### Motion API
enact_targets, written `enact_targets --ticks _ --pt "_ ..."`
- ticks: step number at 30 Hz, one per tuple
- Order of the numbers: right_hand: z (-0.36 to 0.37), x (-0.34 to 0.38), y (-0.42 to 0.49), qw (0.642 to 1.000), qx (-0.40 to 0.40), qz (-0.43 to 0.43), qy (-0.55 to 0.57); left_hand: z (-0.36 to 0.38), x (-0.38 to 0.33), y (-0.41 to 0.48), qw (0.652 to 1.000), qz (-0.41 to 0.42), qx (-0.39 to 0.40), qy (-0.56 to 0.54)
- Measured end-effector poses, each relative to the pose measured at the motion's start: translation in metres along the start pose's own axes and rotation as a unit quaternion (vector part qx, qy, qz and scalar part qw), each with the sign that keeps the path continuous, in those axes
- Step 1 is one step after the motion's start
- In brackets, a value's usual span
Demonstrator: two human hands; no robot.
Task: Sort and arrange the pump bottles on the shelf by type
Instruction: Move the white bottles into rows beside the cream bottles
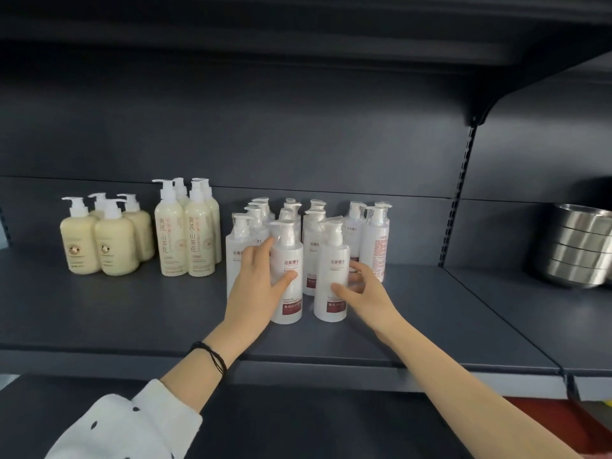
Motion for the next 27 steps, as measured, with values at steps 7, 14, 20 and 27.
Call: enact_targets --ticks 7,14,20,27 --pt "0.014 0.000 0.005 1.000 -0.025 -0.016 -0.005 0.012 0.007 0.010 1.000 -0.003 0.005 -0.014" --pt "0.020 0.001 0.013 0.999 -0.034 -0.023 -0.020 0.020 0.008 0.019 1.000 -0.010 0.012 -0.013" --pt "0.025 0.003 0.014 0.998 -0.054 -0.024 -0.022 0.020 0.005 0.022 0.999 -0.018 0.033 -0.013" --pt "0.024 0.006 0.004 0.997 -0.027 -0.027 -0.073 0.018 0.016 0.016 0.995 -0.017 0.085 -0.059"
Point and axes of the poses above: each hand's wrist, its own y-axis towards the middle knuckle, its own z-axis out of the palm, x = y × z, the point moved 5 cm from there along y, towards the middle knuckle, and after that the axes turned 4 degrees about z, right-handed, at the moved point
